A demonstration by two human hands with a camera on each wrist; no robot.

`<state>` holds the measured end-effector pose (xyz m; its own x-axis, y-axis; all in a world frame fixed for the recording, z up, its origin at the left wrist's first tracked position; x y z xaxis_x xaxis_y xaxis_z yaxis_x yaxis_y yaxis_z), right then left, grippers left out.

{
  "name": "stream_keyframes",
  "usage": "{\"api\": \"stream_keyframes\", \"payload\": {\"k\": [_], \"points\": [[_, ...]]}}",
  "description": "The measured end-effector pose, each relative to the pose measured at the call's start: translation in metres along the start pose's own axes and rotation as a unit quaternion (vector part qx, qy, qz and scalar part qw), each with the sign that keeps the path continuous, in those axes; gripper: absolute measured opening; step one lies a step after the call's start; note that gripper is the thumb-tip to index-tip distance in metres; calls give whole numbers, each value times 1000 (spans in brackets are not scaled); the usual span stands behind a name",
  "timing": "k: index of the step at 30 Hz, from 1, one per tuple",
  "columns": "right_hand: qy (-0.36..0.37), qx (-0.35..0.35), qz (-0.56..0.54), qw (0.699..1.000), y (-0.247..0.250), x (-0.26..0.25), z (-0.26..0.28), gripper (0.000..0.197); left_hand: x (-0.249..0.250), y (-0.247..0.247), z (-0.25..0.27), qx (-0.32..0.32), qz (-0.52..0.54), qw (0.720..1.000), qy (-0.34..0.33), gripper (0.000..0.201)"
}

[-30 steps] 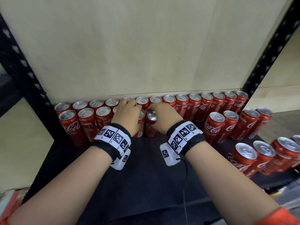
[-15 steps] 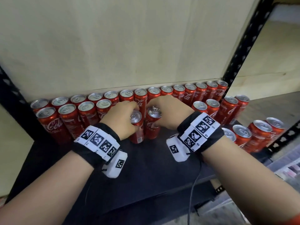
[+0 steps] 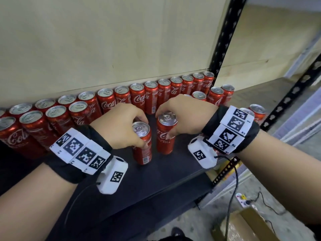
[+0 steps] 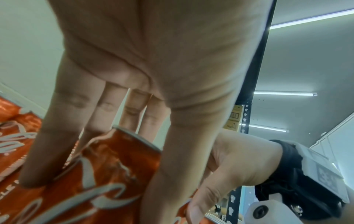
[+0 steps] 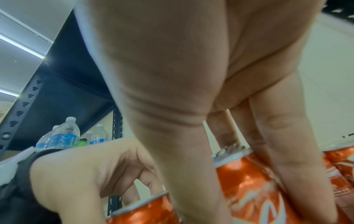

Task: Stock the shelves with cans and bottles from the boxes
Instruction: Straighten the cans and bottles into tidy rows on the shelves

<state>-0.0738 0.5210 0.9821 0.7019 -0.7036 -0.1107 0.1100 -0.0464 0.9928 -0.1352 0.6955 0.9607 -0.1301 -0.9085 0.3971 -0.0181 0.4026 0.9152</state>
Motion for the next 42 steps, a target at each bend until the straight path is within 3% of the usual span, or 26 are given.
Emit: {"api": "stream_keyframes", "payload": {"k": [12, 21, 34, 42], "points": [[-21, -23, -13, 999, -23, 28, 33, 65, 28, -28, -10, -34, 13, 999, -38, 66], [-14, -28, -39, 999, -30, 37, 47, 68, 40, -46, -5, -20, 35, 998, -56, 67], [8, -33, -99, 995, -35, 43, 50, 64, 39, -48, -6, -54, 49, 996, -48, 66], [4, -37, -99, 994, -37, 45, 54, 75, 34, -53, -4, -62, 69, 995, -44, 65]]}}
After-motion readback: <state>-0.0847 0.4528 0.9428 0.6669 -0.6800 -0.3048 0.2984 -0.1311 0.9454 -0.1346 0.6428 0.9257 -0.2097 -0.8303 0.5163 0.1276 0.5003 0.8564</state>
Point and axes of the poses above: each hand's wrist, its own z-axis away from the middle knuckle, its own y-axis out of the back of the hand, x = y × z, the point moved 3 cm from there along -z, towards the middle knuckle, and after that the axes turned 3 degrees about x, right-handed, at the moved point
